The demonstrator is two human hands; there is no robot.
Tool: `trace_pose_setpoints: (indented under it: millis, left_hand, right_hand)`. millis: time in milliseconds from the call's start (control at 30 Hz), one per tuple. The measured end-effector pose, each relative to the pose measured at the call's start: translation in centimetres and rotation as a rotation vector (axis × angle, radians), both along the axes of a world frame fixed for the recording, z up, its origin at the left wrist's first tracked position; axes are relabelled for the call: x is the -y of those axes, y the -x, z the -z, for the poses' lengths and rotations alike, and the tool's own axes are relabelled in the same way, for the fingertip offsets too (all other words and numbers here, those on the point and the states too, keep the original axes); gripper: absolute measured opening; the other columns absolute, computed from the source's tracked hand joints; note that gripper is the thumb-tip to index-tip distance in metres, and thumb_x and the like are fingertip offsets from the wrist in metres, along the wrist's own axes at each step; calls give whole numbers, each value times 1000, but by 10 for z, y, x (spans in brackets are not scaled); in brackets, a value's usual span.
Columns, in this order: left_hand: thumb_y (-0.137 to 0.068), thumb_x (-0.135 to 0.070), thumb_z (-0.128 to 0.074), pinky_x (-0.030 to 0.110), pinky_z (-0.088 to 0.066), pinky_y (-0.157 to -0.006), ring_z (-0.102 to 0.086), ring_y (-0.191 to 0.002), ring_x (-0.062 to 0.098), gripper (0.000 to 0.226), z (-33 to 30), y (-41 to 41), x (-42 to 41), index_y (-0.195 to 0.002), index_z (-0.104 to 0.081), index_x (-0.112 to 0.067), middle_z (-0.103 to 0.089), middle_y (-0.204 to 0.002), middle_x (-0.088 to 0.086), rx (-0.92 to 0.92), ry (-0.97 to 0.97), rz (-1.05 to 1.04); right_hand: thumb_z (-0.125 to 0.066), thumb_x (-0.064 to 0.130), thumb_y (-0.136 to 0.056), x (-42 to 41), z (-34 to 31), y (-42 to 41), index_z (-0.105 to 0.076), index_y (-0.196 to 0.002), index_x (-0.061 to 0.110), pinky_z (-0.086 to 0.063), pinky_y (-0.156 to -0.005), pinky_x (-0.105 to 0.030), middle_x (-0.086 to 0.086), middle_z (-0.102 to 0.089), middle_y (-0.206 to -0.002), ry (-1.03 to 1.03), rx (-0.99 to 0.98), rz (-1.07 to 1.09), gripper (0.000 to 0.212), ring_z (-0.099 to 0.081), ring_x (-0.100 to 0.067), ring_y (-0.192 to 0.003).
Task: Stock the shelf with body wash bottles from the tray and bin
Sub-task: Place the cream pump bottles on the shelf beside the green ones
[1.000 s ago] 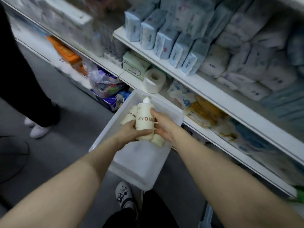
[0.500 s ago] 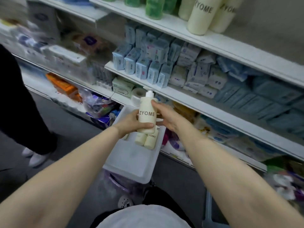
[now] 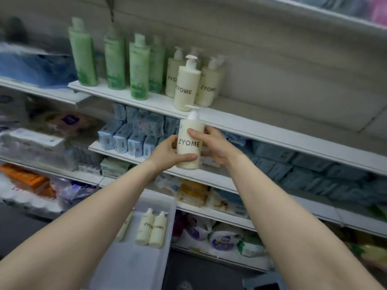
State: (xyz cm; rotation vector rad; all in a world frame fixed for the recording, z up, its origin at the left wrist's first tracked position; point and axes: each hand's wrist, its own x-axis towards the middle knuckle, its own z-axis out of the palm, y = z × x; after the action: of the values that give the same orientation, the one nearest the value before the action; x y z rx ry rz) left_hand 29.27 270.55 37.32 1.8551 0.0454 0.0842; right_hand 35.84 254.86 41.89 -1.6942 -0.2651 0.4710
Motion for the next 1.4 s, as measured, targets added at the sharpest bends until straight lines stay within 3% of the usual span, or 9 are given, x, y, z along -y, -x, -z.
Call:
trace_pose_setpoints:
  millis: [167, 300, 500, 600, 667, 767, 1133, 1400]
  left_hand:
    - [-61, -42, -89, 38, -53, -95, -64, -106, 8, 75, -41, -44, 18, -126, -58, -26, -69, -114, -9, 99, 16, 47]
    - [-66, -34, -87, 36, -54, -93, -66, -103, 7, 68, -65, -75, 30, -126, -57, -24, -70, -112, -8, 162, 8, 63]
    - [-69, -26, -85, 36, -54, -93, -65, -105, 10, 73, -81, -115, 39, -134, -52, -23, -69, -114, -6, 198, -48, 72]
    - [-73, -13, -83, 35, -55, -92, -63, -108, 13, 71, -84, -128, 44, -135, -50, -21, -68, -115, -3, 210, -46, 75]
    - [-74, -10, -82, 36, -53, -94, -62, -110, 15, 71, -83, -137, 45, -135, -48, -22, -66, -117, -2, 202, -48, 73]
    - [-74, -9, -81, 38, -51, -98, -61, -111, 15, 71, -80, -148, 46, -134, -47, -24, -66, -118, -2, 196, -45, 65]
    - [-72, -8, -82, 39, -50, -99, -59, -115, 14, 78, -70, -163, 43, -138, -43, -25, -64, -122, -3, 184, -21, 55]
    - [-81, -8, -73, 38, -50, -98, -61, -111, 16, 69, -62, -147, 52, -142, -43, -23, -63, -126, -1, 258, -131, -45]
  right_hand:
    - [-79, 35, -83, 22, -47, -30, -53, -134, 17, -60, -83, -44, -4, -69, -121, -17, 105, 58, 60, -71, -21, -104]
    - [-76, 30, -87, 31, -72, -49, -48, -135, 17, -57, -74, -33, 2, -65, -121, -34, 157, 107, 57, -69, -12, -99]
    - [-79, 25, -84, 37, -84, -85, -46, -132, 14, -56, -67, -28, -1, -64, -119, -32, 227, 166, 60, -69, -13, -96]
    - [-81, 22, -82, 37, -79, -102, -46, -132, 13, -61, -76, -35, -4, -64, -121, -60, 243, 187, 62, -69, -18, -101]
    - [-83, 22, -80, 36, -75, -112, -45, -132, 14, -59, -88, -45, -5, -63, -123, -69, 253, 202, 65, -68, -22, -105]
    - [-86, 24, -76, 34, -70, -123, -46, -132, 16, -56, -94, -50, -4, -63, -124, -75, 262, 215, 69, -66, -23, -108]
    - [-87, 17, -75, 34, -65, -132, -40, -138, 16, -53, -99, -50, -1, -58, -130, -99, 234, 233, 78, -62, -23, -116]
    - [-82, 17, -80, 28, -53, -119, -39, -143, 17, -51, -101, -49, 0, -57, -129, -103, 243, 323, 75, -60, -22, -118]
